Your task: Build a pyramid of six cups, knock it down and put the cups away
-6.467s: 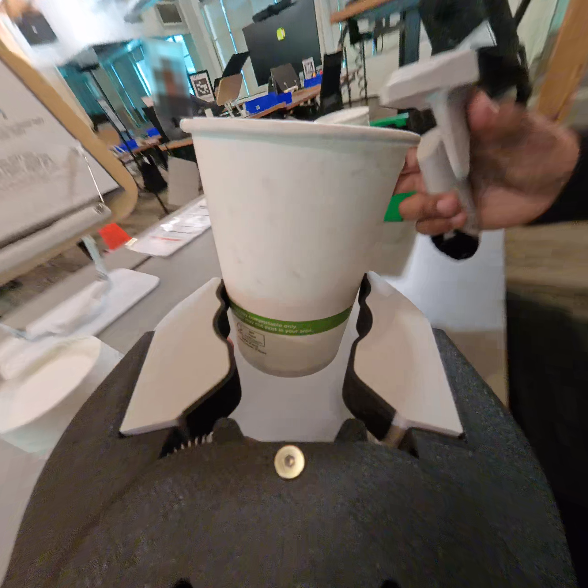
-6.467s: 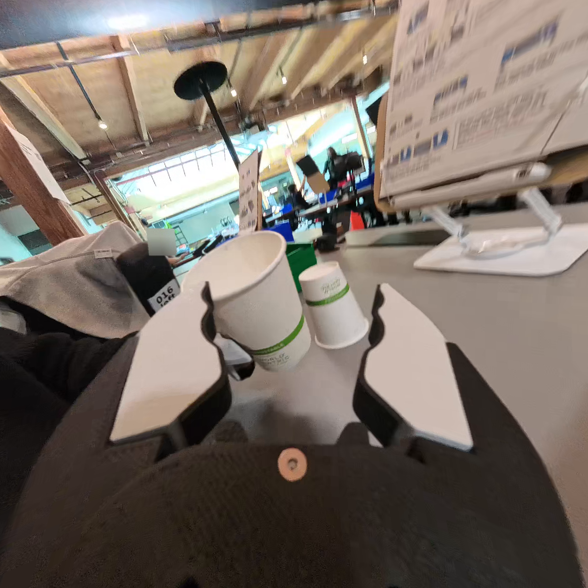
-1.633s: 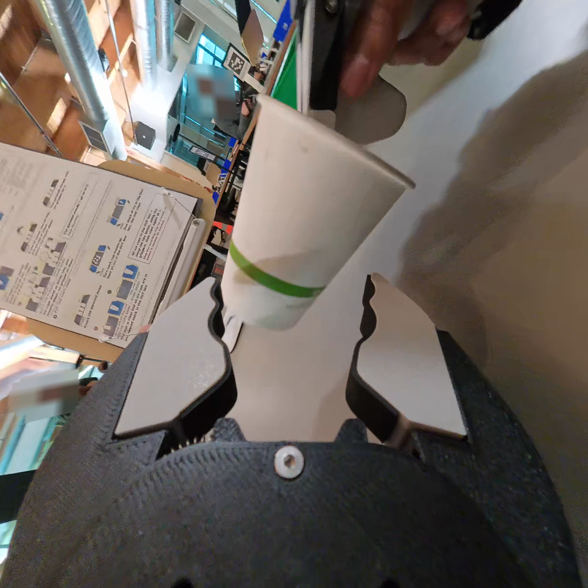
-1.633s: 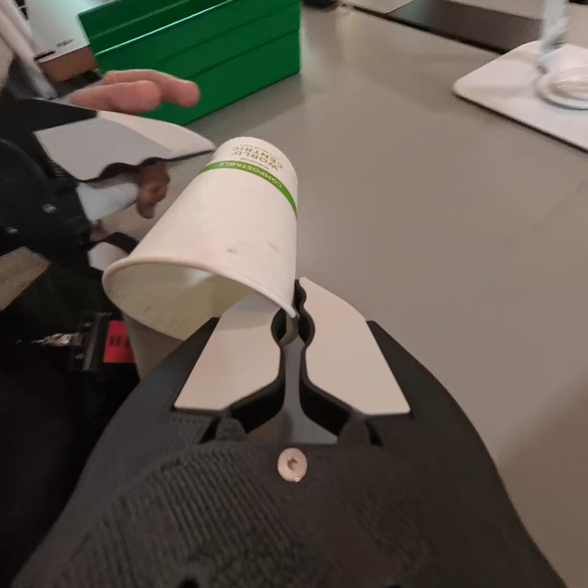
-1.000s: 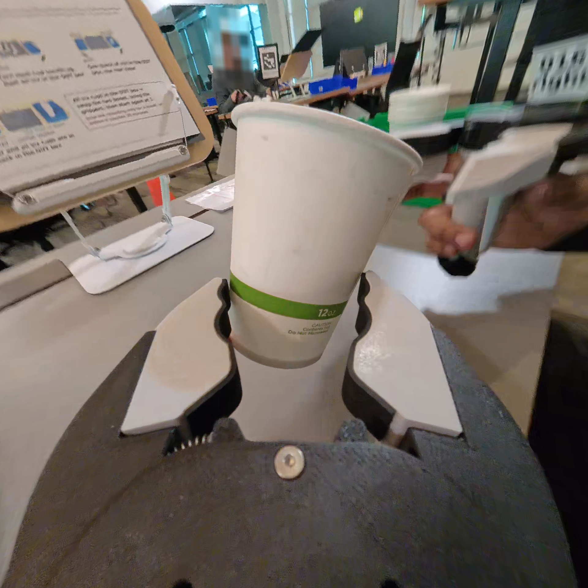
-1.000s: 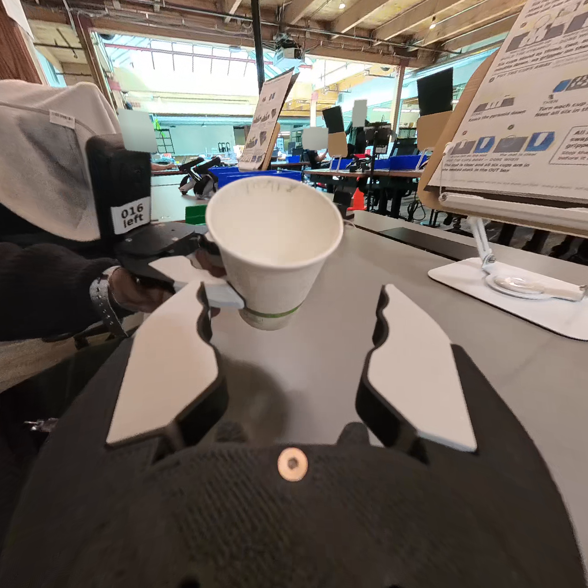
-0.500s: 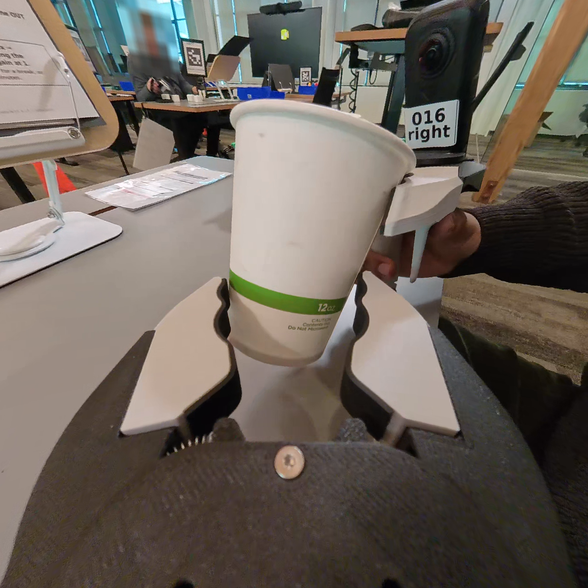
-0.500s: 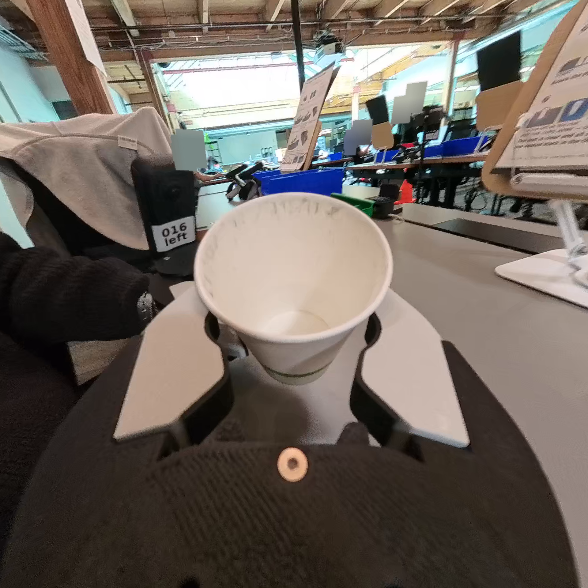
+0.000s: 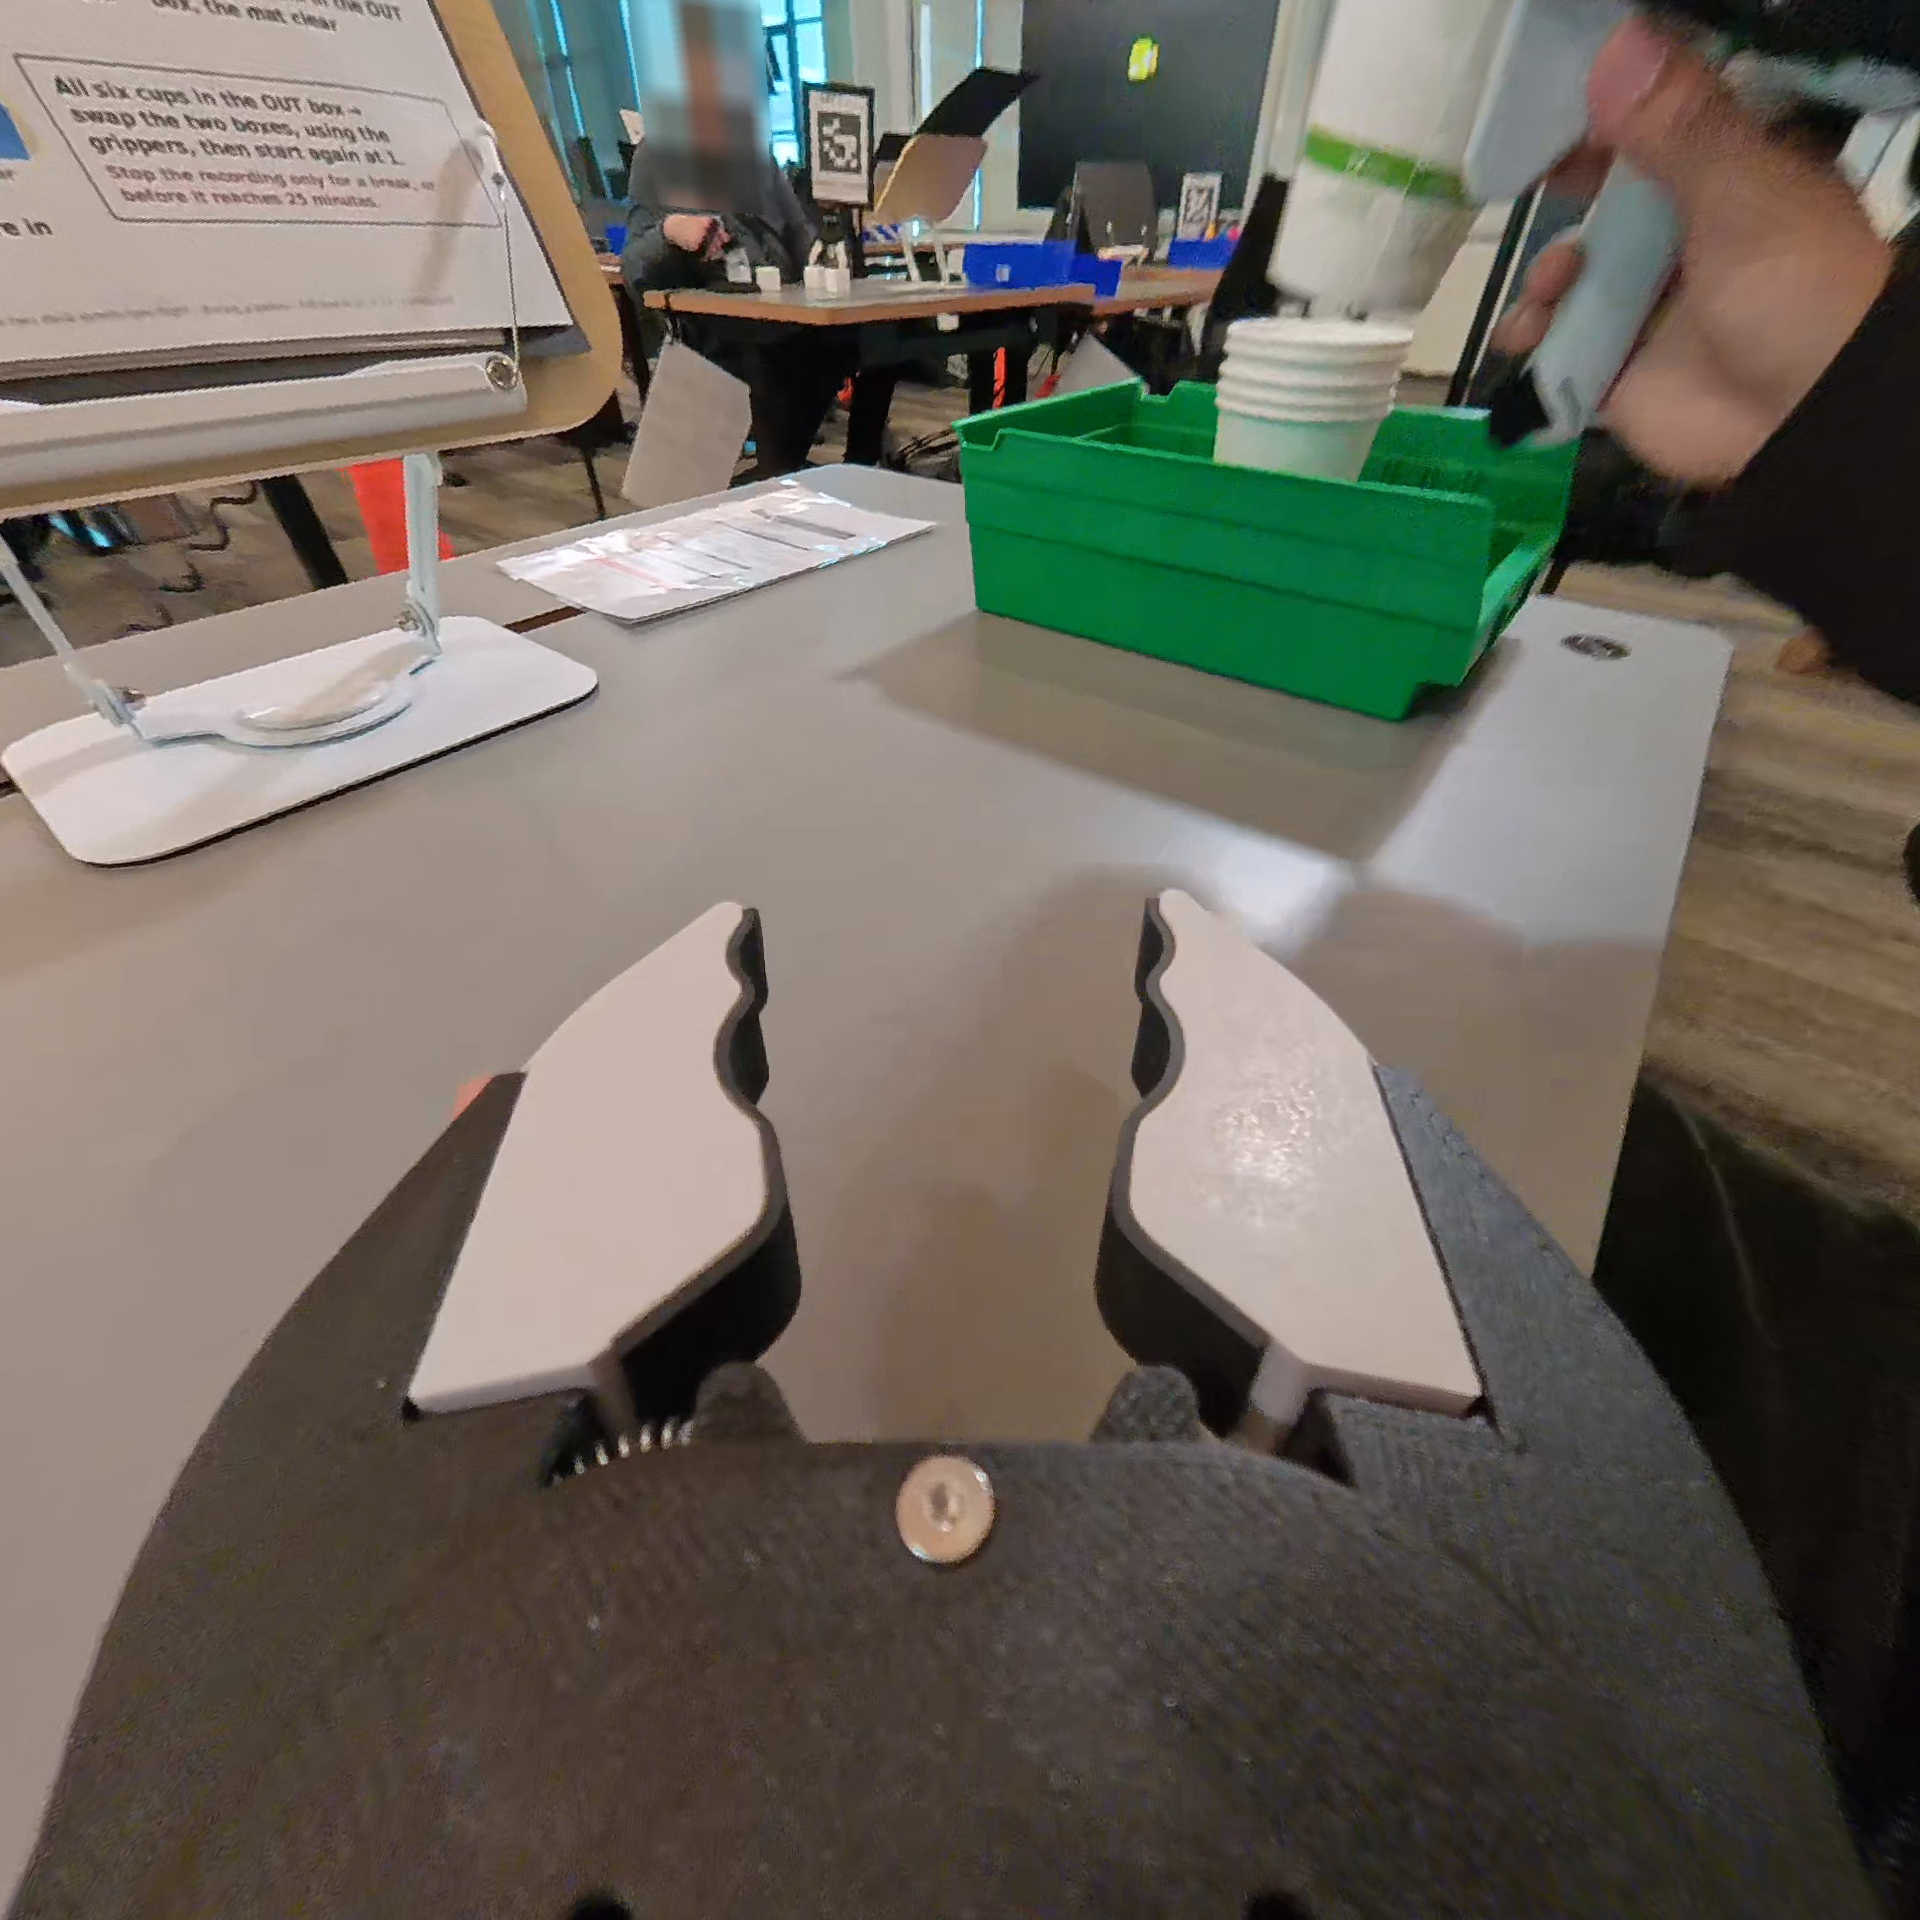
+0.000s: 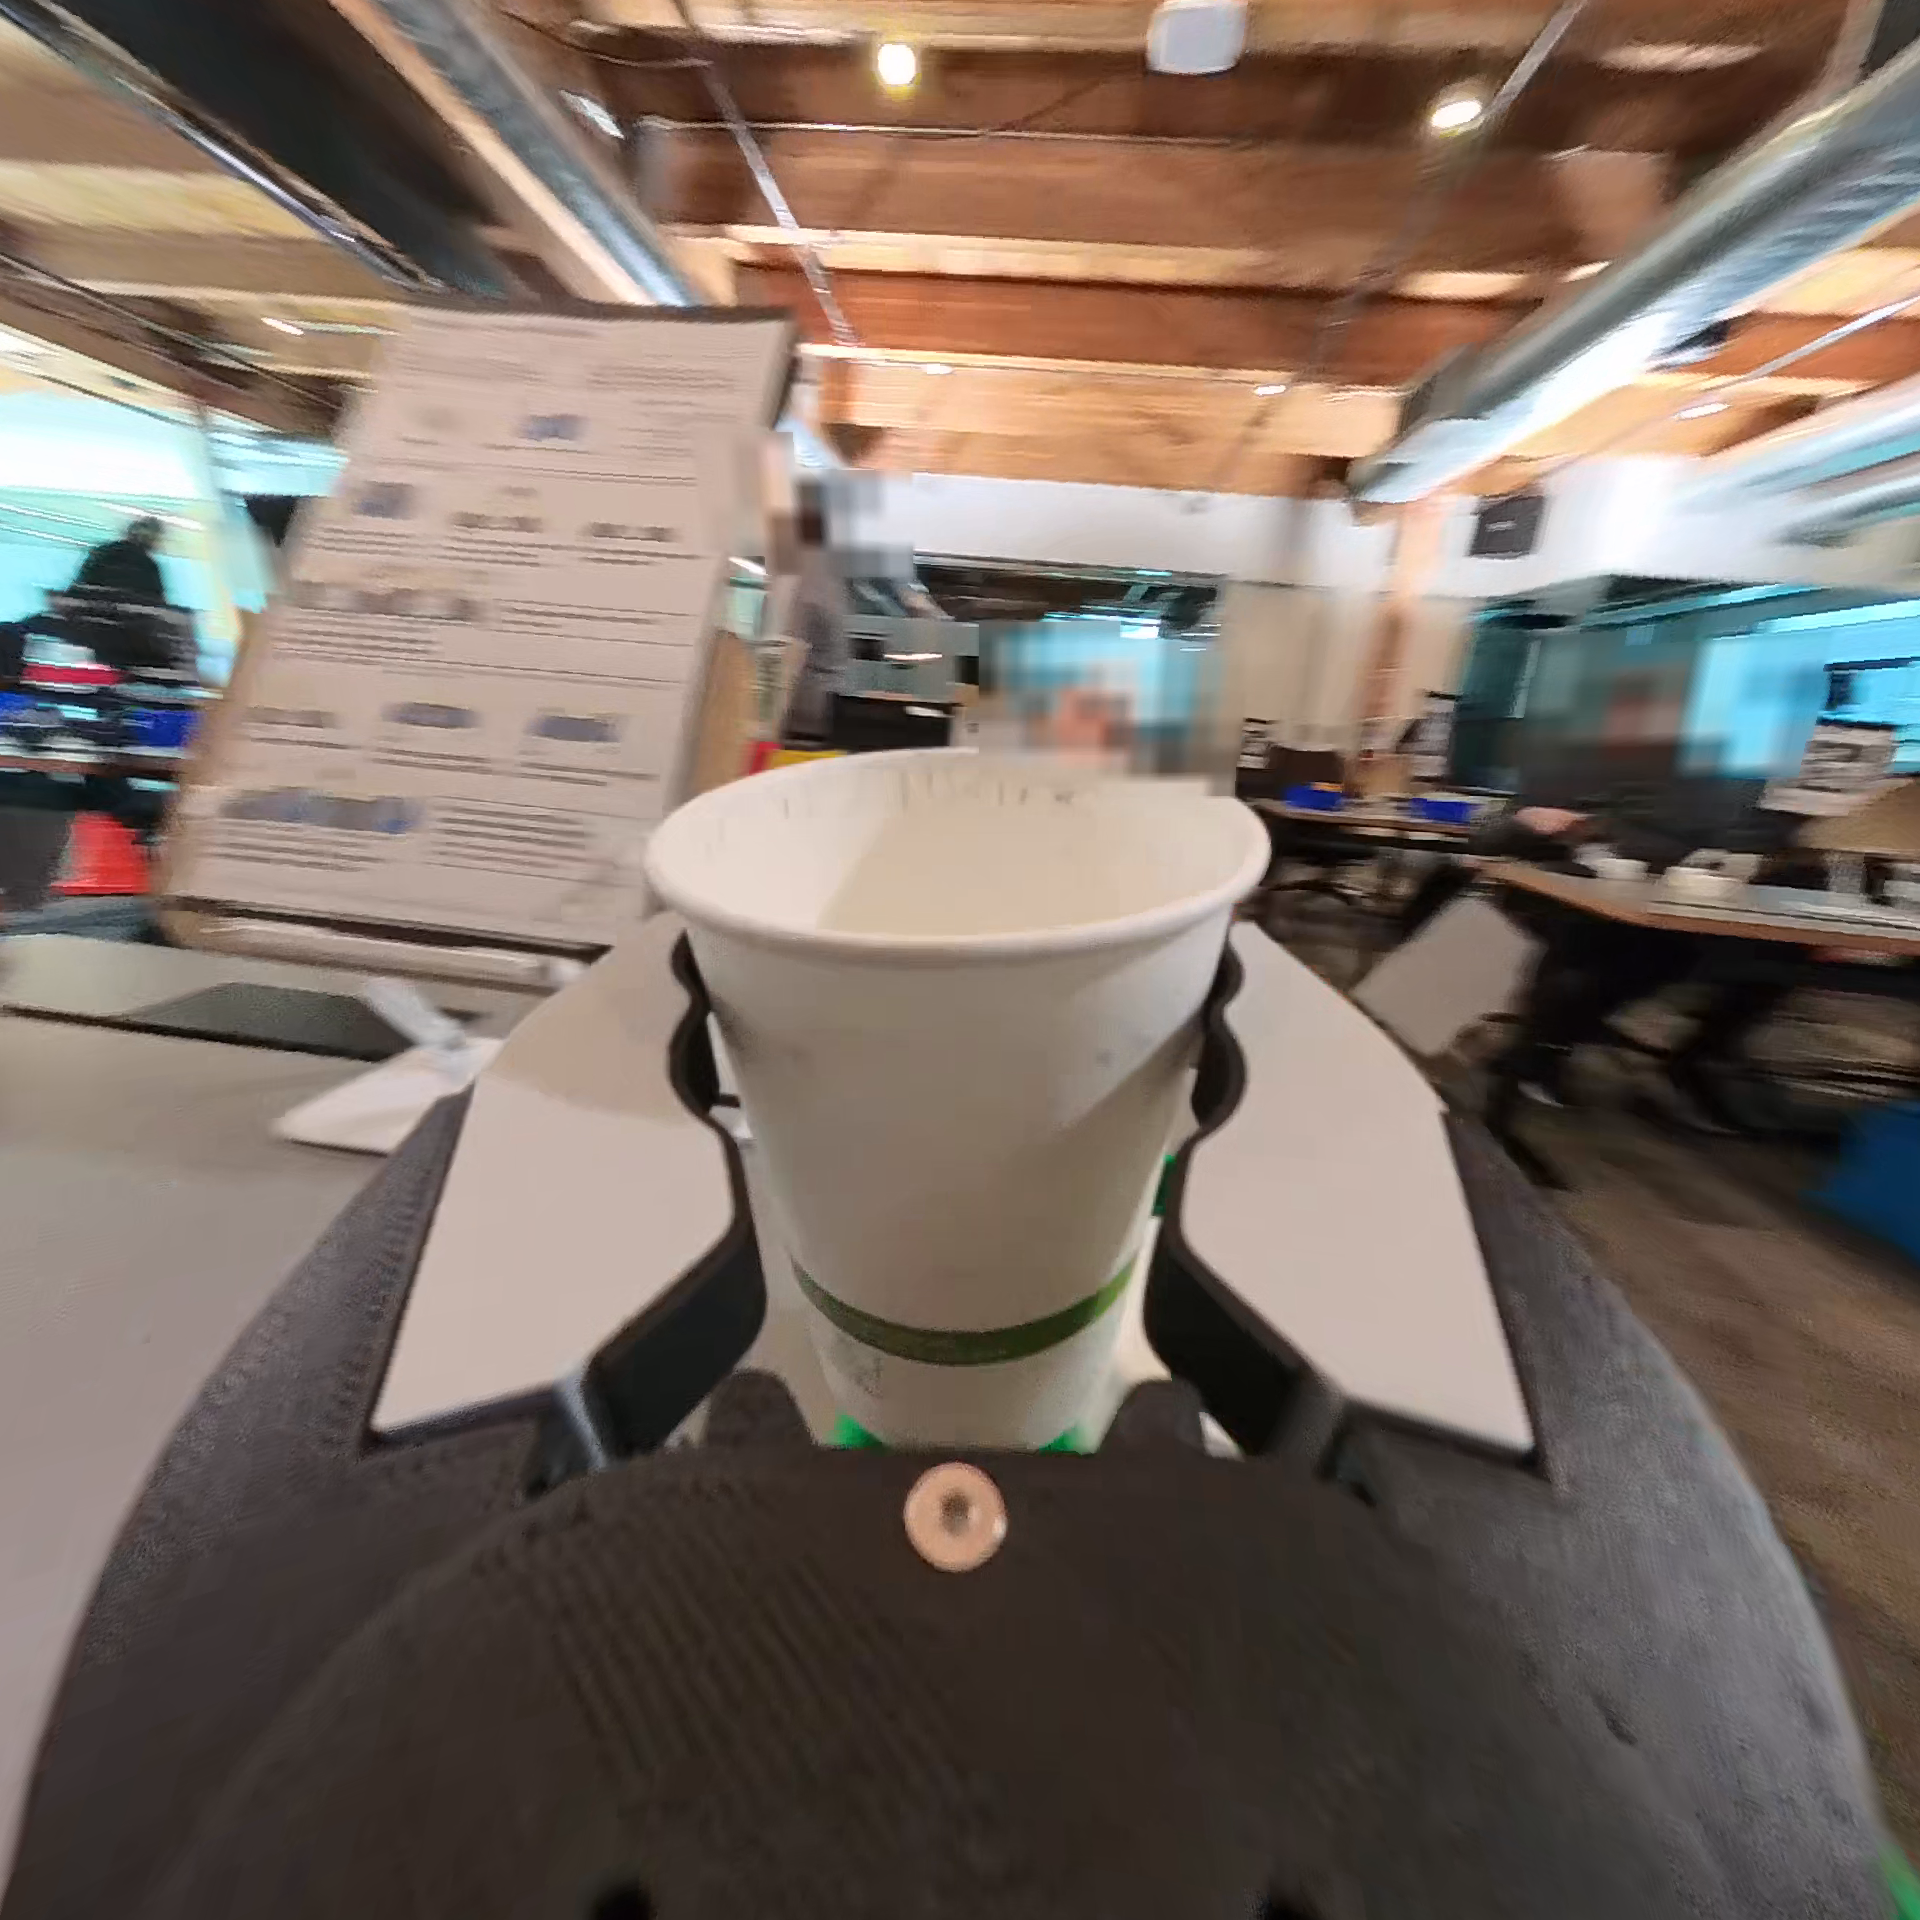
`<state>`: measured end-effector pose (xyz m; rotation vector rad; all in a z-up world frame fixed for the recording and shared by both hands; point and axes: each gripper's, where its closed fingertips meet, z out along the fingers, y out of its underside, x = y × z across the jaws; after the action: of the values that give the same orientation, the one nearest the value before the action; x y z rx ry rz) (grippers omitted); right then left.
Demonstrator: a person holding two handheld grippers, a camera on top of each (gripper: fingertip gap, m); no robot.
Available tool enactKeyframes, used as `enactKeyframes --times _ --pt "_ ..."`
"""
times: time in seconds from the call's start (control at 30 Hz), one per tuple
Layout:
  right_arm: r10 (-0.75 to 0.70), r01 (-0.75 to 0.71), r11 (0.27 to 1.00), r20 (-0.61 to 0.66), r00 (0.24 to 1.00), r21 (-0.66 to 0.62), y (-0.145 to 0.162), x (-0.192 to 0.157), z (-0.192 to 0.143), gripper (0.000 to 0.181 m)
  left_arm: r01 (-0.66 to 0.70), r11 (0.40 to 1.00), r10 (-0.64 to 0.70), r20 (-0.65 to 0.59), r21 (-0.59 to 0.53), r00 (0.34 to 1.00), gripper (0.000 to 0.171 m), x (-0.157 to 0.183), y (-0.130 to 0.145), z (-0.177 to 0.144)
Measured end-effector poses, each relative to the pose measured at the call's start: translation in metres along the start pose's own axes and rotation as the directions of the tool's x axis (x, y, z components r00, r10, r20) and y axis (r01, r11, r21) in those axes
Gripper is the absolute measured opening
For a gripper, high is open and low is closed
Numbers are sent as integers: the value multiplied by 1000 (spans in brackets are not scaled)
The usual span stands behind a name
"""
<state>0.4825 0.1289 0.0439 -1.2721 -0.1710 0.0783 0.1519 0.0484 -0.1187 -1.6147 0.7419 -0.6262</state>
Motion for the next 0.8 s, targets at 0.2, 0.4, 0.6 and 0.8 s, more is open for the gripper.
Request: enactKeyframes --times 0.2,0.4,0.6,0.8 --pt "-2 -9 998 -154 988 -67 26 86 1 93 -399 870 440 89 -290 894 68 -21 27 11" --pt "140 -135 990 -141 980 44 21 106 16 93 -585 670 703 135 -458 699 66 -39 20 25" --pt "151 -154 988 -158 976 -9 34 112 30 93 -631 436 873 131 -641 471 66 -75 15 24" --pt "64 -80 988 -120 991 -134 65 94 35 93 -655 202 973 73 -728 218 62 -86 8 18"
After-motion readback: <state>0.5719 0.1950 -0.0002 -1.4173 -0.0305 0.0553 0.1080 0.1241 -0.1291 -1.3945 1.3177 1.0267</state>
